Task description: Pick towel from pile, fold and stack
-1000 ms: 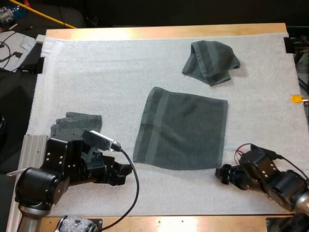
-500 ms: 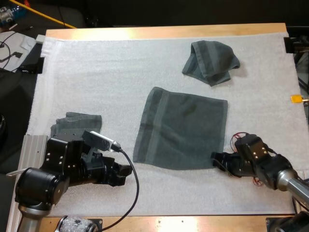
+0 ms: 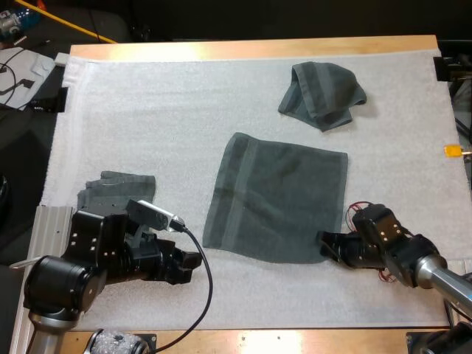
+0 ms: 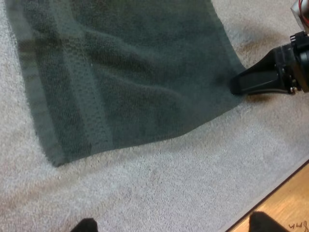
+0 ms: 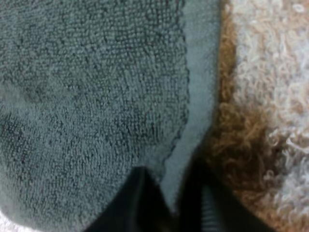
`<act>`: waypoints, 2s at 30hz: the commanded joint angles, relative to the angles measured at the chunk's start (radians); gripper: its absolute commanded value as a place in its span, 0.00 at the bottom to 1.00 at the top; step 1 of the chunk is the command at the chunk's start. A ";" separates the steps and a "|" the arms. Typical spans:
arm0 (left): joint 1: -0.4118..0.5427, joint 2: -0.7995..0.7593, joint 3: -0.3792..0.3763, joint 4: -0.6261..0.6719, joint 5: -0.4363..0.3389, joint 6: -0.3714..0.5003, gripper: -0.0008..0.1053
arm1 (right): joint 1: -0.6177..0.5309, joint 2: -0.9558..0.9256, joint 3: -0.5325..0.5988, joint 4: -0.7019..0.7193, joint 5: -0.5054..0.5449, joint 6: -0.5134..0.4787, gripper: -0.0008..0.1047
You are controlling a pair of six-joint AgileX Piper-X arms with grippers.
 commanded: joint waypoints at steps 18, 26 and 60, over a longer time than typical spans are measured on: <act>-0.004 0.038 0.117 -0.135 0.013 0.022 0.58 | 0.054 -0.128 0.002 0.145 0.101 -0.064 0.01; -0.007 0.168 0.208 -0.279 0.034 0.009 0.58 | 0.111 -0.170 0.002 0.205 0.163 -0.052 0.00; -0.008 0.726 0.213 -0.534 0.107 -0.001 0.50 | 0.131 -0.199 -0.004 0.231 0.178 -0.039 0.01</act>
